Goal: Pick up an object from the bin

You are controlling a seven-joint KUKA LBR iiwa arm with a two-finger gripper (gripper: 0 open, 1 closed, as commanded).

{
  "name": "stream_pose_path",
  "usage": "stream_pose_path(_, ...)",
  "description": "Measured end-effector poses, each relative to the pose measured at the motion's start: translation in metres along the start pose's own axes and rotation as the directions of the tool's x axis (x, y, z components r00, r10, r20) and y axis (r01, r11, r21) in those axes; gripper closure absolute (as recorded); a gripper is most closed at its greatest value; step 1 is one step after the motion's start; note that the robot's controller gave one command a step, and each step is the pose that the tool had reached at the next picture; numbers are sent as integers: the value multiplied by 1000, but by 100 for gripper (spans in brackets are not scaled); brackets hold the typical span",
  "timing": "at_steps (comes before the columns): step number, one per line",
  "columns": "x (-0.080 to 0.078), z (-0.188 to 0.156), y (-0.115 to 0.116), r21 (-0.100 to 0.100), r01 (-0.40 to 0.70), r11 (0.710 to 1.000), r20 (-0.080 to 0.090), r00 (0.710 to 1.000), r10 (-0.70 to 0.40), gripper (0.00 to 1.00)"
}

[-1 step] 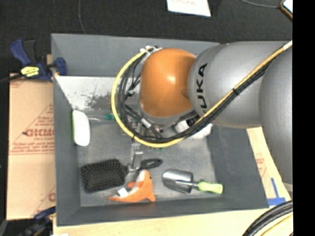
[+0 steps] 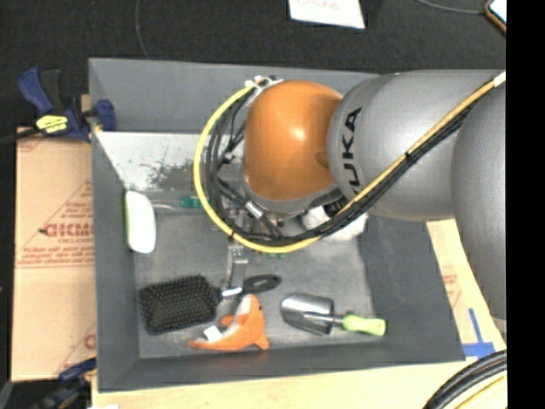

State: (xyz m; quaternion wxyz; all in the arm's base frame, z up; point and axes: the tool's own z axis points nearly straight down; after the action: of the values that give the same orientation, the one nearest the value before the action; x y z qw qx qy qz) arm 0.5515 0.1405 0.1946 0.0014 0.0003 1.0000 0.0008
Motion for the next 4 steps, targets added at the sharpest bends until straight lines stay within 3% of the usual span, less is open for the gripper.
stream_pose_path(1,16,126,53,2,102,995,-9,995,-102,0)
stream_pose_path(2,13,55,56,0,167,986,14,986,-167,0)
stream_pose_path(3,17,113,53,0,104,995,-10,995,-104,0)
stream_pose_path(4,24,119,49,-4,55,998,6,998,-55,0)
